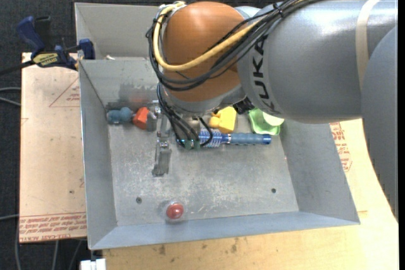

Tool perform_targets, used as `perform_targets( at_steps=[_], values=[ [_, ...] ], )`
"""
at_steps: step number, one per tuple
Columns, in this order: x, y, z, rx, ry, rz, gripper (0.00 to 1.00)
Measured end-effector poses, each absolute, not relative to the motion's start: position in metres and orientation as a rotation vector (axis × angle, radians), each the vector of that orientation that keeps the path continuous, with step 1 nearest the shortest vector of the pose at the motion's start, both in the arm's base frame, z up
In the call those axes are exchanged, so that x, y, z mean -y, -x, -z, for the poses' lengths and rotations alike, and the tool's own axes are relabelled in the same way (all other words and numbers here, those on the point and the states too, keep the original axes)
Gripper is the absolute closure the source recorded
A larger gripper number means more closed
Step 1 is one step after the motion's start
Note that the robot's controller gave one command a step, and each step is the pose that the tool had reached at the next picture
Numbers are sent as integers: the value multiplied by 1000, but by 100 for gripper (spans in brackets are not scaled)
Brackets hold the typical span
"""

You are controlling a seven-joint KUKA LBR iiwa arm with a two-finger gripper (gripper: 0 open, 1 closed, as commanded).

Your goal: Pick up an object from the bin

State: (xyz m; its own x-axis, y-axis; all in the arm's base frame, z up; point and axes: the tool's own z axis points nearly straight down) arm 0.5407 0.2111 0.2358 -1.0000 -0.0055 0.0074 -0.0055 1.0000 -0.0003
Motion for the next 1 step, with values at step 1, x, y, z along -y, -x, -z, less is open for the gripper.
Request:
perform_targets(
  at_steps=[1],
  values=[
    [-88, -639, -66, 3125, -315, -2, 0]
  ],
)
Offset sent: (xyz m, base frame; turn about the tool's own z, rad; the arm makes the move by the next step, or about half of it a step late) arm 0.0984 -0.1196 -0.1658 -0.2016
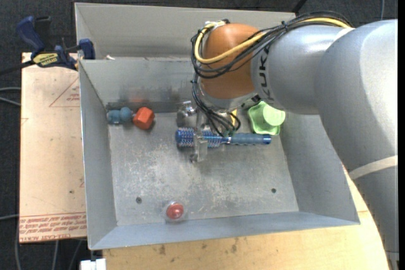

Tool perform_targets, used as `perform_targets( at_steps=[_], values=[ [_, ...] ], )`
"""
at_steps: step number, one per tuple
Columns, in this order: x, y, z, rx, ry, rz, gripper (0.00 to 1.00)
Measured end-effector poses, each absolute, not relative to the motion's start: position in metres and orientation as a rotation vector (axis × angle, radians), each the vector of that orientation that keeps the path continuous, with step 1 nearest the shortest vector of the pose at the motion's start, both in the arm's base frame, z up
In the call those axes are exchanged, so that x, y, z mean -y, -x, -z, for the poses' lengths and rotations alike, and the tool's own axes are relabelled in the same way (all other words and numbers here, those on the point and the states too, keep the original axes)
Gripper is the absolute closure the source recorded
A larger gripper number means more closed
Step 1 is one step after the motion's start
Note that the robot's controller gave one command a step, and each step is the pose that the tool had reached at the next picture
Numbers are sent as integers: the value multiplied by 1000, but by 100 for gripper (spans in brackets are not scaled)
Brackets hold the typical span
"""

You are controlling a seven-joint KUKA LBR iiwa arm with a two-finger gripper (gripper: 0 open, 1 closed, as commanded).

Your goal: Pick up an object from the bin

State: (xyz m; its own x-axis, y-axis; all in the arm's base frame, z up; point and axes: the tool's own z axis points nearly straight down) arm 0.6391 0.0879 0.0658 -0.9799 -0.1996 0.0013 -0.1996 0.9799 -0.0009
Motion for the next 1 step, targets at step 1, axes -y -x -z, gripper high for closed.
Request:
perform_targets(
  at_steps=[1],
  values=[
    [-71, -627, -102, 3130, -306, 1, 0]
  ],
)
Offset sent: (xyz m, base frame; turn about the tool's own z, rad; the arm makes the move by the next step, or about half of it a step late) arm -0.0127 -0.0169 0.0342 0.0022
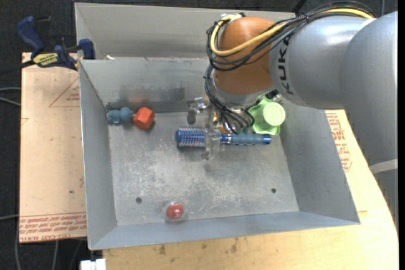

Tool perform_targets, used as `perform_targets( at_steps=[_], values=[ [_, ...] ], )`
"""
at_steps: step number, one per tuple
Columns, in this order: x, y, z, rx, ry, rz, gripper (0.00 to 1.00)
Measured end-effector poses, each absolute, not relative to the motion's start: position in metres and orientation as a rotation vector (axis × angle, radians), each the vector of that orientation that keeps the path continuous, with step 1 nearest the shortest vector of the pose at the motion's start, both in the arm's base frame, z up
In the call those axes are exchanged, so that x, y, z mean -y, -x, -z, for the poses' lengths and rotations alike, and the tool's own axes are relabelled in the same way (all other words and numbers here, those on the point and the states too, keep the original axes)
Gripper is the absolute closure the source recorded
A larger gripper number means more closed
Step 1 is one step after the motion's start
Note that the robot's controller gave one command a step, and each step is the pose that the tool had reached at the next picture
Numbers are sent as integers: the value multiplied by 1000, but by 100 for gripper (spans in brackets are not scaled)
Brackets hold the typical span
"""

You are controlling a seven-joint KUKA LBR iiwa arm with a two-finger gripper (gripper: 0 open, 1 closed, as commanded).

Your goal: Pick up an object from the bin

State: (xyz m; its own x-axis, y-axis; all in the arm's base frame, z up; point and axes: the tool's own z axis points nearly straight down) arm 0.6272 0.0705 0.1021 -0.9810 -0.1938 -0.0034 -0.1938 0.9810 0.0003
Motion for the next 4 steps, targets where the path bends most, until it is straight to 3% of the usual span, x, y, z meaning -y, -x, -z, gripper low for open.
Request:
perform_targets(
  at_steps=[1, 2, 3, 4],
  values=[
    [-57, -633, -123, -3122, 287, -2, 0],
    [-55, -640, -68, -3142, 87, -3, 0],
    [-56, -641, -68, -3139, 85, -3, 0],
    [-56, -640, -68, -3140, 84, -3, 100]
  ],
)
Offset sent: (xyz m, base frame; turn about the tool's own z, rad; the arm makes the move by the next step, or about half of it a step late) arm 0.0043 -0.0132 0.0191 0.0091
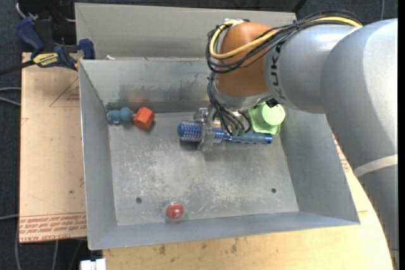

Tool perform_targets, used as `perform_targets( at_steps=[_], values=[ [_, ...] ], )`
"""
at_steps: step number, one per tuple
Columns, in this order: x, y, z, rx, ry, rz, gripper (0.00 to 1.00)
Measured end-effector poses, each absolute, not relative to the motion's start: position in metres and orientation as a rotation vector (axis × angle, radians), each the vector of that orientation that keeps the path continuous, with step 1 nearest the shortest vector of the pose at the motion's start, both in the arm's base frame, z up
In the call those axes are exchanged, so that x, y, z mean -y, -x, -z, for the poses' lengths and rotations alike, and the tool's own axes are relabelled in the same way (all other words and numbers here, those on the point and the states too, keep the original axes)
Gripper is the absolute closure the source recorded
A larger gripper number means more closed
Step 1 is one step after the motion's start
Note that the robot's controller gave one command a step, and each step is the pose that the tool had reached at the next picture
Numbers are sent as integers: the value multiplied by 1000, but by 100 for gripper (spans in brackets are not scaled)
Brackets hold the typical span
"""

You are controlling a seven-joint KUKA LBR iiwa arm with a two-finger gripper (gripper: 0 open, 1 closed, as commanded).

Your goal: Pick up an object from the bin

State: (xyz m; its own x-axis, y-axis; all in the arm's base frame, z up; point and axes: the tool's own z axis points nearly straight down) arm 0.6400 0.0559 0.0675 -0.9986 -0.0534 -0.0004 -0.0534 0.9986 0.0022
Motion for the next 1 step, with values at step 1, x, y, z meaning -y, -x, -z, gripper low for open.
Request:
perform_targets(
  at_steps=[1],
  values=[
    [-56, -640, -75, -3139, 82, -3, 100]
  ],
)
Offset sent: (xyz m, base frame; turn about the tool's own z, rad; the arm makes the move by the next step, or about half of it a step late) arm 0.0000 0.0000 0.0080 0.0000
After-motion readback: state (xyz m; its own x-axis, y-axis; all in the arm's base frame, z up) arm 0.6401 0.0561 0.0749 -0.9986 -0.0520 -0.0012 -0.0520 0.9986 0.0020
